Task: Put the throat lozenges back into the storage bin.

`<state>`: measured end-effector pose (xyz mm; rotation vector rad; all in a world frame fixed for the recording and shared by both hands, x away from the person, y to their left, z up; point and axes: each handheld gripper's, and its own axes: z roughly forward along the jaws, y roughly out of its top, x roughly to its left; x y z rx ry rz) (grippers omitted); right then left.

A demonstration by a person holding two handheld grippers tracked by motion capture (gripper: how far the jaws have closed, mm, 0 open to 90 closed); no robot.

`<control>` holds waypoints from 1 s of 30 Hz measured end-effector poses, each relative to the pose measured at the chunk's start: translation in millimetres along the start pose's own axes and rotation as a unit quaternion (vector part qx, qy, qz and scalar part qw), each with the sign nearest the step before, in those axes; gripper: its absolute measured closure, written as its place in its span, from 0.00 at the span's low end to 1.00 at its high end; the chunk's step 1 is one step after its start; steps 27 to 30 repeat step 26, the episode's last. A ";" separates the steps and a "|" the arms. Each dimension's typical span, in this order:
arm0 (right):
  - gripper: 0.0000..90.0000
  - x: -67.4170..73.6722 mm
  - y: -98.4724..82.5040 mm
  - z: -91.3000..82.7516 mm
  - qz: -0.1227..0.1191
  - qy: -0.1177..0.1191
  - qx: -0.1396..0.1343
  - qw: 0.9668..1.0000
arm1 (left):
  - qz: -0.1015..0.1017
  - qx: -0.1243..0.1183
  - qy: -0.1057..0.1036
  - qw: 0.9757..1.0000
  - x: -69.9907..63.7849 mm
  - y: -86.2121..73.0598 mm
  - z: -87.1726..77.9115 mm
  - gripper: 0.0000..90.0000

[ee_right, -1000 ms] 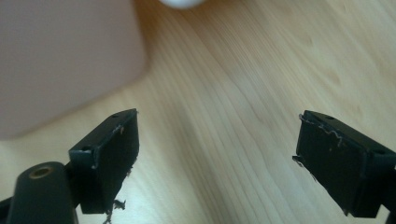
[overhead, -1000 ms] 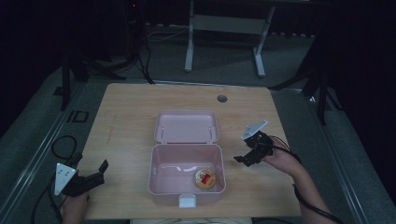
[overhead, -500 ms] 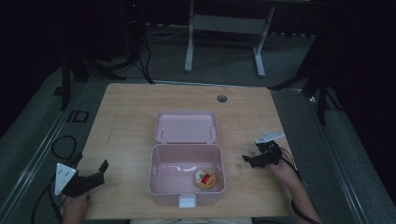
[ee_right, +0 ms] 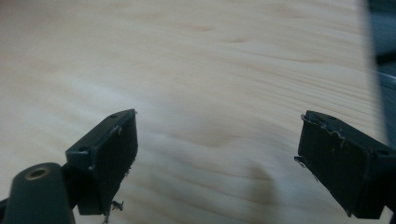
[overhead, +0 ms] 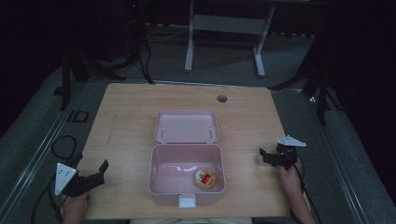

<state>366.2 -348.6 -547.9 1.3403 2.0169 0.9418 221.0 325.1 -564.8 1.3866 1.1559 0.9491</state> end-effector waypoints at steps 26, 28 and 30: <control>0.13 -17.3 -10.5 -4.1 0.081 -0.062 -0.022 0.995 | -0.005 -0.002 -0.002 1.000 0.7 -0.2 -0.3 0.00; 0.13 -17.3 -10.5 -4.1 0.081 -0.062 -0.022 0.995 | -0.005 -0.002 -0.002 1.000 0.7 -0.2 -0.3 0.00; 0.13 -17.3 -10.5 -4.1 0.081 -0.062 -0.022 0.995 | -0.005 -0.002 -0.002 1.000 0.7 -0.2 -0.3 0.00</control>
